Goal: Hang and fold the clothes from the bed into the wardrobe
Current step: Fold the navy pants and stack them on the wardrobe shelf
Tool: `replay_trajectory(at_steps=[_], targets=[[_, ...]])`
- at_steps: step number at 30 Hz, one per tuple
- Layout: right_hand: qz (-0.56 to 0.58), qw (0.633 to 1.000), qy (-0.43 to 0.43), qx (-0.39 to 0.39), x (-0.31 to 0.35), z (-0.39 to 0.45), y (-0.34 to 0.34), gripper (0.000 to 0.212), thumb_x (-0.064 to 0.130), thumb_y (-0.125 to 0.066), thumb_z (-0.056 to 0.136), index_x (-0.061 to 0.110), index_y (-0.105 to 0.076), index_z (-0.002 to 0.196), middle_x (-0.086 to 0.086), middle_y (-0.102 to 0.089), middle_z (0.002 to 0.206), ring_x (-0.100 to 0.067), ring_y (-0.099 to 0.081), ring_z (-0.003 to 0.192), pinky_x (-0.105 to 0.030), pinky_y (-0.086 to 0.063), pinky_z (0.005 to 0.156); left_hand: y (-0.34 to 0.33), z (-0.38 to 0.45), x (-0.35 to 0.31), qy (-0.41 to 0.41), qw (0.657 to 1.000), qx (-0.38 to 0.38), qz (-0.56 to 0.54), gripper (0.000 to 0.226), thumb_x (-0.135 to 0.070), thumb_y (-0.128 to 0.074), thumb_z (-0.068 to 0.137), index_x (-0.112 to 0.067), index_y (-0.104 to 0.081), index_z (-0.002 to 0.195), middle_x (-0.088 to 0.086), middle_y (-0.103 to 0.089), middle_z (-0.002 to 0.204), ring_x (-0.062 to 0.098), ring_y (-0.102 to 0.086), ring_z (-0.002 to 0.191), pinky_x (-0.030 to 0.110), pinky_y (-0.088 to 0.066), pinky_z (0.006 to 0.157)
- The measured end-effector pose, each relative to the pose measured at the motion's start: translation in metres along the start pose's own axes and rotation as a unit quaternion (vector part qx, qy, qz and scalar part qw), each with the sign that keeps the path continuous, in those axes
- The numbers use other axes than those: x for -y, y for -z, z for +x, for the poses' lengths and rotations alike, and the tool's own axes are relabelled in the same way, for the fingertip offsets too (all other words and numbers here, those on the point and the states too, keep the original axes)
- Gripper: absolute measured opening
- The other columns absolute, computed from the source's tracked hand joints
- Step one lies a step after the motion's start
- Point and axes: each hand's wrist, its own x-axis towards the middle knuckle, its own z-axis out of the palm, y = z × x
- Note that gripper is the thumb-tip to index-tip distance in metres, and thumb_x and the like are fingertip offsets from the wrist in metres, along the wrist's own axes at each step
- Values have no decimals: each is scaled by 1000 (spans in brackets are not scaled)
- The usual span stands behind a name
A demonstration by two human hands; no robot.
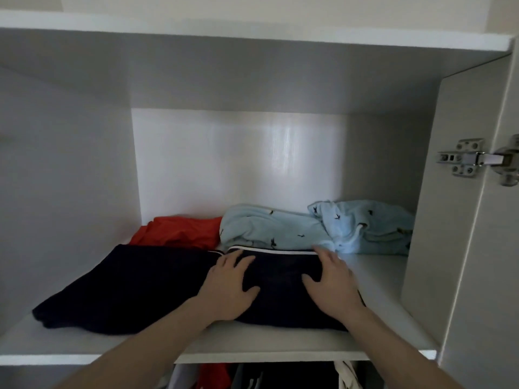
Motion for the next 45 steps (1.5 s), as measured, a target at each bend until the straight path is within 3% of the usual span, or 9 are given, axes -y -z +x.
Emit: replay_trajectory(at_steps=[5,14,17,23,31,36,41,43,45], targets=[[-123,986,12,113,-8,-7,-39,66,70,-30,98,42,-30,157,8,-16,170,-19,-8,157,-53,2,125,-30,3,3,32,993,117,10,78,-79,-28,90,-41,-21,158,-8,-11,169,20,-1,156,50,2,124],[-124,987,16,100,-23,15,-42,63,70,-29,97,44,-36,154,11,-23,168,-16,-12,156,-50,-2,125,-21,18,-13,44,989,138,-33,85,-82,-31,84,-37,-30,156,-6,-23,167,22,-16,154,45,-3,124],[-124,988,18,94,-27,15,-41,64,71,-28,96,44,-37,154,11,-25,167,-16,-13,155,-50,-3,125,0,9,3,21,995,68,-63,89,-84,-28,76,-35,-41,150,-7,-39,159,16,-32,147,48,-4,123],[-136,985,23,103,-28,15,-43,64,72,-26,97,44,-34,155,11,-22,168,-17,-13,156,-51,-4,125,25,-16,95,205,978,47,11,66,-71,-36,96,-42,-30,154,-7,-16,168,30,-9,155,62,-1,121],[-147,981,33,121,-23,13,-42,64,71,-23,98,44,-30,157,11,-20,169,-18,-10,156,-53,-4,125,34,-18,137,278,959,51,-11,72,-69,-46,92,-44,-26,156,-12,-10,169,32,-14,154,66,-7,119],[-146,981,31,127,-18,13,-43,66,71,-22,98,44,-30,157,9,-19,169,-20,-10,157,-53,-2,125,47,-8,137,282,953,106,5,71,-55,-50,91,-33,-30,155,-4,-24,165,32,-30,148,66,-15,117],[-140,980,32,140,-9,10,-46,67,72,-24,97,43,-30,157,9,-18,169,-20,-9,157,-54,-2,125,31,12,73,103,989,-102,-26,57,-55,-44,93,-26,-52,141,-1,-50,148,23,-44,138,54,-27,118],[-99,986,31,132,-3,13,-43,65,71,-35,95,41,-43,152,11,-28,165,-18,-21,154,-50,-10,124,14,13,55,48,995,-53,-68,59,-64,-43,95,-32,-50,145,-6,-43,155,20,-37,144,54,-23,121],[16,999,6,40,-2,23,-32,53,63,-50,91,36,-63,134,9,-52,151,-16,-49,136,-39,-35,113,-4,10,55,49,998,22,-42,62,-70,-42,95,-40,-42,150,-10,-30,163,18,-24,151,54,-11,124]])
